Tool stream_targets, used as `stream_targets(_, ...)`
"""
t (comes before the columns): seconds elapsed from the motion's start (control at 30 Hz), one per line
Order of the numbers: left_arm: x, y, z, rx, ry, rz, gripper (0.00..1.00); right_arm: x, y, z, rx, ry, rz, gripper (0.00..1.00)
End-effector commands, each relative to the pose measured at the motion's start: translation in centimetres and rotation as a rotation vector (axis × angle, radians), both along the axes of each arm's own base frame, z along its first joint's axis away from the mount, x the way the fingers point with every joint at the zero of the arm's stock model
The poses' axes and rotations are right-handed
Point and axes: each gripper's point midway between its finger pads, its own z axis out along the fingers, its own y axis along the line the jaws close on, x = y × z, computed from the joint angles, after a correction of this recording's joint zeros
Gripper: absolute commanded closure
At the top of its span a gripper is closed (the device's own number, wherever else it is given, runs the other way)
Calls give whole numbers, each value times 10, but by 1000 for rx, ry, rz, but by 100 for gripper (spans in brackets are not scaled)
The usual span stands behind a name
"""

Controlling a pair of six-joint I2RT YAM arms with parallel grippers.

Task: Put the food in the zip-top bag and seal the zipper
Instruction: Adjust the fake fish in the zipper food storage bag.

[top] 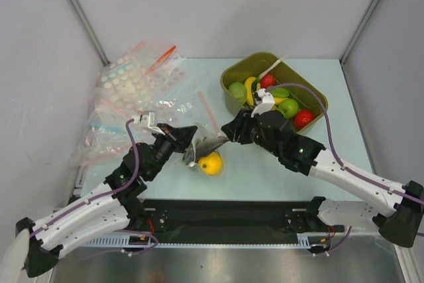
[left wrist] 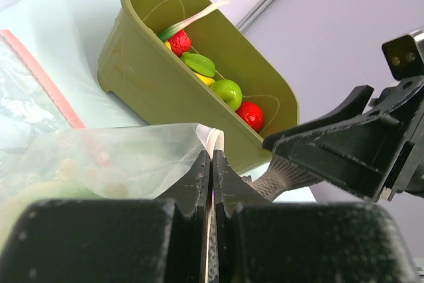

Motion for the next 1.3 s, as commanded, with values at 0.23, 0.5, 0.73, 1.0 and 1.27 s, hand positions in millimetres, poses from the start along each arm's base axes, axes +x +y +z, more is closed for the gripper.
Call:
stream_targets(0.23,-2,3,36,-46,-73,1,94,-10,2,15,9,-4,28,86)
stream_targets(0.5,-5,7,44,-41,-89,2,94,-19,0,27,39,-35,74,100)
stream_targets(0.73,-9,-2,50,-15,-93,-52,96,-22,9,31,159,-68,176,100)
stream_targets(1.0,-14,-16,54,16,-93,-125,98,-31,27,31,230,-14,354,100)
stream_targets(1.27,-19,-22,59,13,-105,-167,99,-39,56,15,146,-43,385,100)
